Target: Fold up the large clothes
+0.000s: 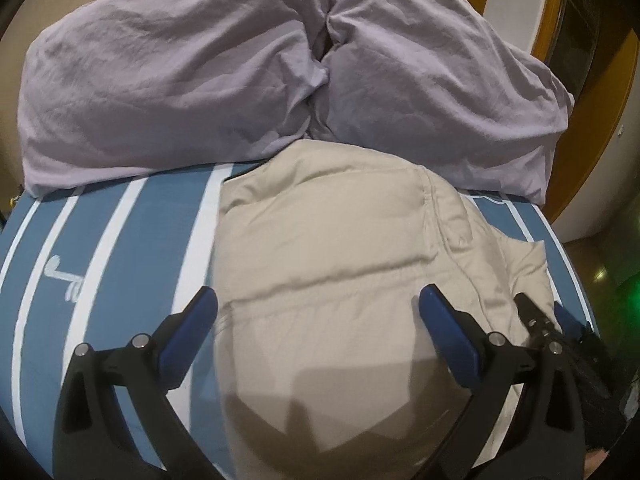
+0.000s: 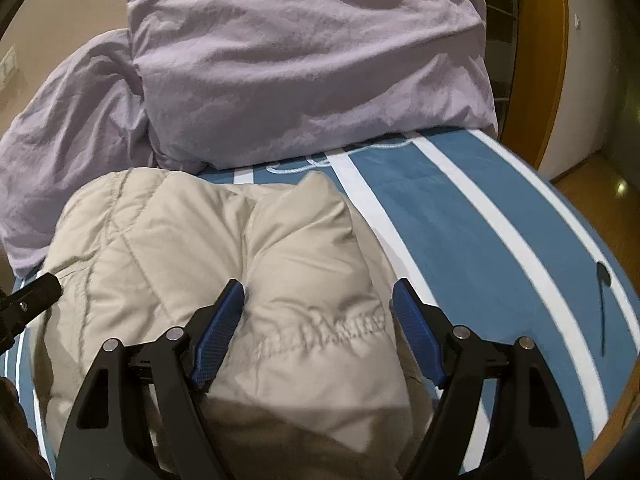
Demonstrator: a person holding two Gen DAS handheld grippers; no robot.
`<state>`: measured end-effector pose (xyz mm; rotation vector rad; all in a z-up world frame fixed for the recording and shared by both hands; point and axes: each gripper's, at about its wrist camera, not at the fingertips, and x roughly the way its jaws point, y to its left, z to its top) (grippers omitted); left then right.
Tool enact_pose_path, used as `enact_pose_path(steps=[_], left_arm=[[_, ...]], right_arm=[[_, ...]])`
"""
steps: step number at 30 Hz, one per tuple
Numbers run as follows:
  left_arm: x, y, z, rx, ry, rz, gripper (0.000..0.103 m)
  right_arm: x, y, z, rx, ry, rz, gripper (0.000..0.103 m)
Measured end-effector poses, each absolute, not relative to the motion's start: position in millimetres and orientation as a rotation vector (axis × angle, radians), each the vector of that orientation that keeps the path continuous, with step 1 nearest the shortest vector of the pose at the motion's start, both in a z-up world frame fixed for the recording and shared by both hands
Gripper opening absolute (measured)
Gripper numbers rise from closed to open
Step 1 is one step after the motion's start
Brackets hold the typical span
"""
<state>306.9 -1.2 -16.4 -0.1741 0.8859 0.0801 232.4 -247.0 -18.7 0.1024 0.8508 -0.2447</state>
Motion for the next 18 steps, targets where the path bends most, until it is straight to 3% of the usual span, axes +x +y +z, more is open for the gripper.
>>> enact_pose_path(steps=[6,12,14,16,18], left_arm=[[290,7,-9,-0.186,0.875,0.097,0.101],[282,9,-17,-0.214,0.910,0.105,0.101],[281,13,-15,-0.216,0.914,0.108,0.101],[280,20,-13,-0.225,0.918,0.119,0.101],[281,28,-13,-0.244,0.920,0.123,0.101]], right_arm=[[215,-232,-10,0.063,0.837,-0.186,0.060],[218,-233,-12,0.042,0.889,-0.162,0.060],[220,-240,-5,0.058,0.895,-0.150,0.064],[220,-248,-2,0.083,0.898,-0.143,0.078],[224,-264,2,0.142,0.917,-0.128,0.083]])
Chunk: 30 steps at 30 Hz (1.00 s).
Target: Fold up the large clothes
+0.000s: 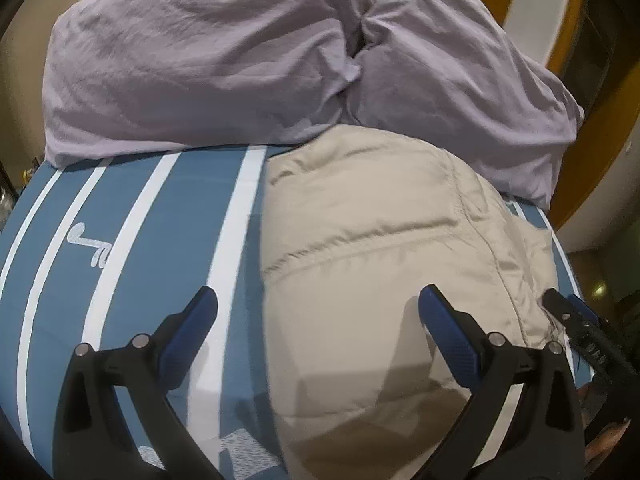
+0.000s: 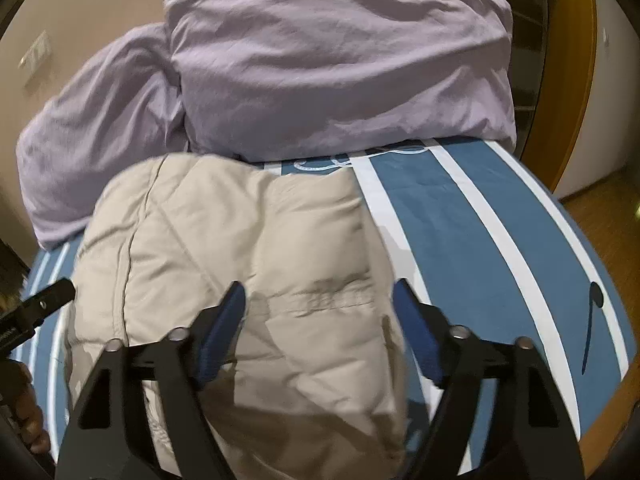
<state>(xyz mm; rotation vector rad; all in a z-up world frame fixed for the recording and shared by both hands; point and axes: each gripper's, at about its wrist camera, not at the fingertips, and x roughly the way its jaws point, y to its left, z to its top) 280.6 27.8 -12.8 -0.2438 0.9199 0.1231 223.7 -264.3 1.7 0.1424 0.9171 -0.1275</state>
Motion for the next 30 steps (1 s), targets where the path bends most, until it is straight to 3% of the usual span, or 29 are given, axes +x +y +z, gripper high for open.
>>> enact_pose_path(steps=[11,21,30], left_arm=[[299,59,-28,-0.366,1.018,0.081,0.101],[320,66,-50,-0.489,1.084,-0.032,0.101],[328,77,-81,-0.752,1.120,-0.142,0.101]], right_arm=[[262,-314,-32,0.509,1.177,0.035,0.102],[285,-316,-71,0.674,1.329,0.173,0.102],[291,-314,-89,0.789,1.347,0.253,0.102]])
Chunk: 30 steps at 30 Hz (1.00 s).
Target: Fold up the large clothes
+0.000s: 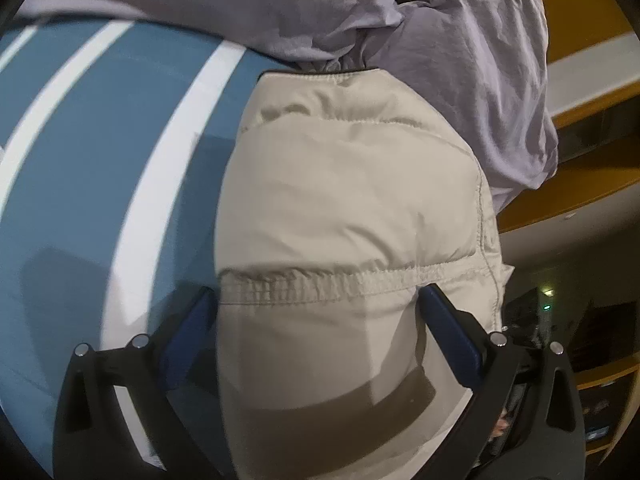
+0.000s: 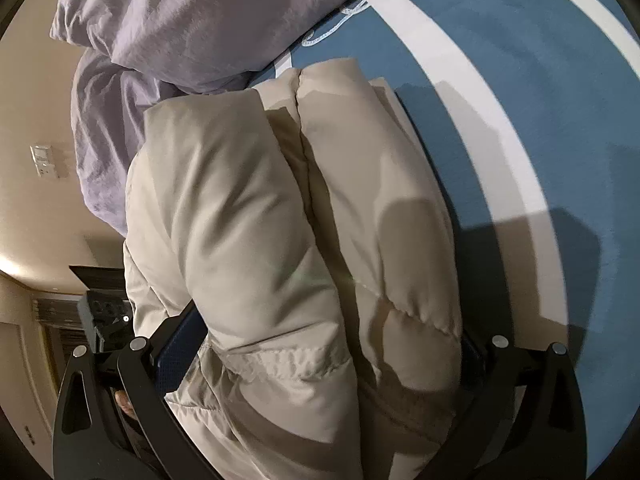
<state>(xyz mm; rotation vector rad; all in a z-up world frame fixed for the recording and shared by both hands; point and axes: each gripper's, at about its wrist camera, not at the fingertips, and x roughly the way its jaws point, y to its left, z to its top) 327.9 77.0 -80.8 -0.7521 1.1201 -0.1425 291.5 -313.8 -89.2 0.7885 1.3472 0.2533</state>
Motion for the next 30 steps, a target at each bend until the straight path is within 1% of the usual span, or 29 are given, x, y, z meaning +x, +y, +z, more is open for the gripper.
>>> enact_pose_path(steps=[4,6,7,8,9,10,11,12,13,14,16,19,25,30], left_arm=[[331,75,-84,-0.786,1.118,-0.156,0.101],[331,75,-83,-0.796,1.109,-0.161,0.094],[330,76,-82,-0.805,1.102,-0.165,0.092],[329,78,-80,-0.815,1.096,-0.172,0.086],[329,81,-79,-0.820,1.092,-0.177,0.082],[328,84,-76,-0.823,1.085,-0.185,0.079],[328,87,-73,-0.823,1.078,-0.190,0.074],[329,90,-71,-0.823,1.072,-0.192,0.070],[330,94,-68,-0.821,1.066,-0.191,0.069],[331,98,-64,-0.817,1.058,-0.186,0.067],[333,107,-58,-0.811,1.049,-0.171,0.066],[338,124,-46,-0.792,1.035,-0.150,0.065],[351,158,-25,-0.756,1.001,-0.109,0.065],[359,188,-23,-0.732,0.986,-0.059,0.066]], right_arm=[[293,-311,-90,0.789,1.342,0.268,0.102],[293,-309,-89,0.800,1.323,0.280,0.100],[294,-309,-89,0.806,1.314,0.286,0.096],[294,-309,-89,0.813,1.303,0.292,0.094],[295,-308,-89,0.819,1.295,0.298,0.091],[294,-308,-88,0.828,1.281,0.310,0.086],[295,-306,-88,0.834,1.270,0.320,0.083],[296,-303,-86,0.841,1.253,0.337,0.077],[297,-301,-85,0.844,1.244,0.351,0.071],[299,-297,-85,0.847,1.236,0.367,0.069],[304,-287,-85,0.849,1.231,0.386,0.064],[315,-270,-86,0.862,1.222,0.405,0.062],[337,-237,-85,0.875,1.205,0.447,0.061],[353,-211,-92,0.874,1.212,0.448,0.061]])
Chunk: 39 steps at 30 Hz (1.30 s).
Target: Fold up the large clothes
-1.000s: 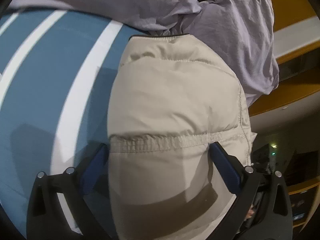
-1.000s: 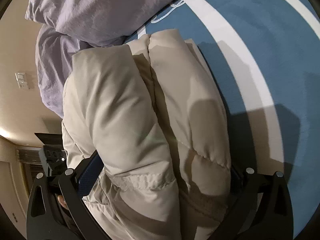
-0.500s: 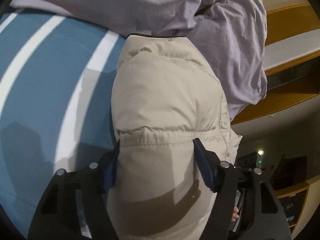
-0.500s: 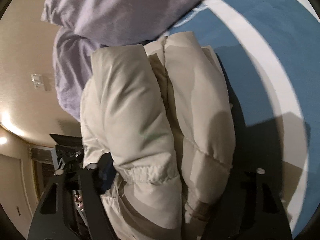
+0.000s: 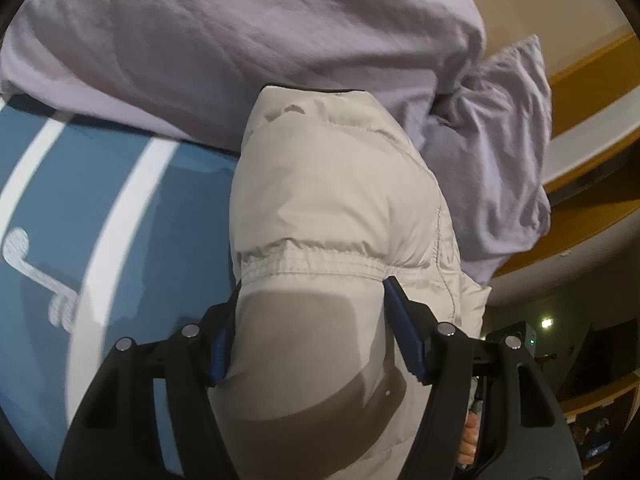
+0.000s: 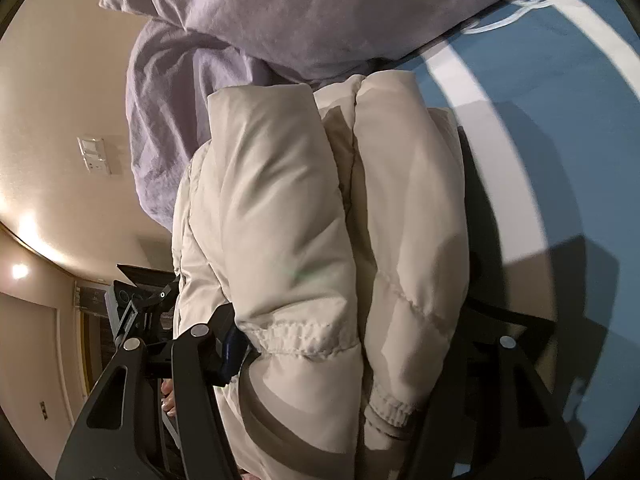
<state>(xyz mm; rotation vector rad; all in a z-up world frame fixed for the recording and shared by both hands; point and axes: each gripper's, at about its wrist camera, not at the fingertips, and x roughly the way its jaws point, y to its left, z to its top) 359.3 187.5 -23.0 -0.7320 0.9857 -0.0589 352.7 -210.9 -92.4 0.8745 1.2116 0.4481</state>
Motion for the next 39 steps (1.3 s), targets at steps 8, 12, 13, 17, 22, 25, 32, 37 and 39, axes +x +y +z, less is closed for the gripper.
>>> enact_pose_path(steps=[8,12,13,17,22,25,32,37,39], left_arm=[[360,193,-37,-0.629,0.983,0.009,0.077],[360,189,-20,-0.498,0.947,0.086,0.079],[359,187,-11,-0.461,0.916,0.112,0.079],[364,177,12,-0.385,0.840,0.132,0.083],[376,149,19,-0.295,0.812,0.110,0.084],[385,132,12,-0.242,0.824,0.097,0.084],[392,108,-10,-0.119,0.844,0.121,0.088],[388,107,-18,-0.103,0.824,0.124,0.088],[387,108,-20,-0.106,0.818,0.122,0.088]], right_arm=[[356,-212,-97,0.814,1.244,0.396,0.075],[352,-227,-78,0.770,1.240,0.382,0.077],[352,-228,-75,0.763,1.236,0.375,0.077],[349,-232,-59,0.680,1.197,0.322,0.079],[360,-229,-28,0.532,1.094,0.187,0.079],[371,-216,-12,0.438,1.031,0.136,0.079],[386,-157,4,0.221,0.879,0.101,0.079],[387,-132,-8,0.124,0.796,0.060,0.079],[387,-129,-18,0.098,0.802,0.044,0.079]])
